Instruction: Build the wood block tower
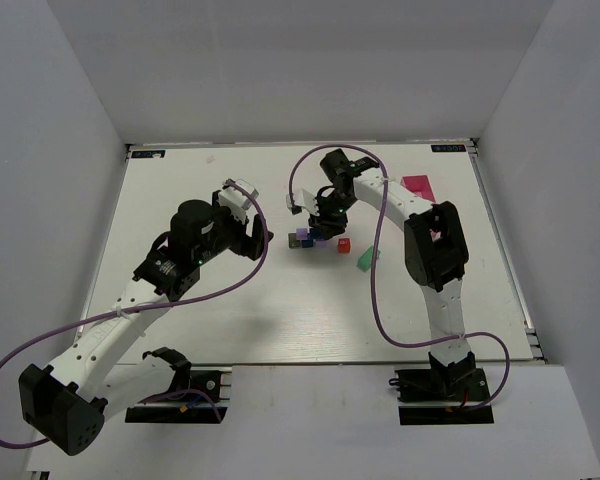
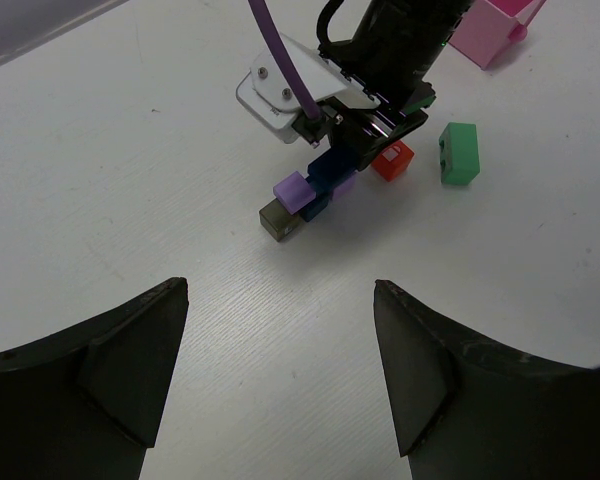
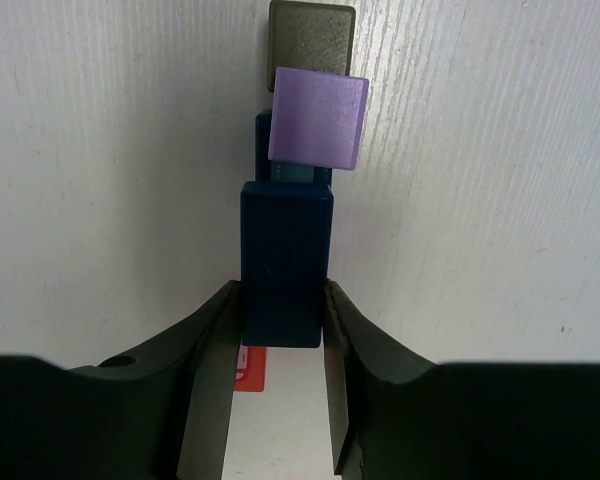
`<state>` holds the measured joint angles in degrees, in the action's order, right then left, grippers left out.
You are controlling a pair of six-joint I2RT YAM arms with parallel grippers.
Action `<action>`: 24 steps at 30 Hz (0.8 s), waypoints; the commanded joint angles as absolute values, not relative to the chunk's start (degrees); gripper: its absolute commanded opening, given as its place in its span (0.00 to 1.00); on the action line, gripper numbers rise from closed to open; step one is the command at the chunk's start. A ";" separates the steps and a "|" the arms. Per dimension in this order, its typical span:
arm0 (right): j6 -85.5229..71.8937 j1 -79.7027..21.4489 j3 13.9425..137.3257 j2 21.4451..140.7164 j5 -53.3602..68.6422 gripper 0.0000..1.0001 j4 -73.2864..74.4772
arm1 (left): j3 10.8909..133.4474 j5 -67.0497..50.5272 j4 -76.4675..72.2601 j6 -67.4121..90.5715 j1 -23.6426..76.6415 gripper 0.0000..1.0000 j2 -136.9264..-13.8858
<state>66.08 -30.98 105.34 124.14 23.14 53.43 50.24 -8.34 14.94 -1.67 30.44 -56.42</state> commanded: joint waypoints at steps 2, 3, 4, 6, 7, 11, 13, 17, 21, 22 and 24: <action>65.22 -31.20 106.70 124.63 22.85 0.00 52.56 | 50.19 -8.26 14.68 -1.93 30.23 0.85 -55.37; 65.13 -31.55 106.70 124.63 22.94 0.00 52.38 | 50.19 -8.26 14.68 -1.93 30.23 0.85 -55.37; 65.04 -31.55 106.70 124.72 22.85 0.00 52.47 | 50.19 -8.26 14.68 -1.93 30.23 0.85 -55.37; 64.78 -31.47 106.70 124.72 22.94 0.00 52.21 | 50.19 -8.26 14.68 -1.93 30.23 0.85 -55.37; 64.86 -31.46 106.70 124.54 22.85 0.00 52.12 | 50.19 -8.26 14.68 -1.93 30.23 0.85 -55.37; 64.60 -31.81 106.44 124.80 22.94 0.00 52.03 | 50.19 -8.26 14.68 -1.93 30.23 0.85 -55.37; 64.51 -31.55 106.17 124.72 22.85 0.00 51.68 | 50.19 -8.26 14.68 -1.93 30.23 0.85 -55.37; 64.16 -31.82 106.00 124.98 22.24 0.00 51.42 | 50.19 -8.26 14.68 -1.93 30.23 0.85 -55.37; 63.98 -31.82 105.82 125.07 22.15 0.00 51.06 | 50.19 -8.26 14.68 -1.93 30.23 0.85 -55.37; 63.90 -31.90 105.73 125.16 22.15 0.00 51.15 | 50.19 -8.26 14.68 -1.93 30.23 0.85 -55.37; 63.81 -31.91 105.73 125.24 22.06 0.00 51.06 | 50.19 -8.26 14.68 -1.93 30.23 0.85 -55.37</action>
<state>64.62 -31.57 105.32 124.16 22.00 51.81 50.24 -8.36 14.94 -1.67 30.44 -56.42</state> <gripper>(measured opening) 0.401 0.847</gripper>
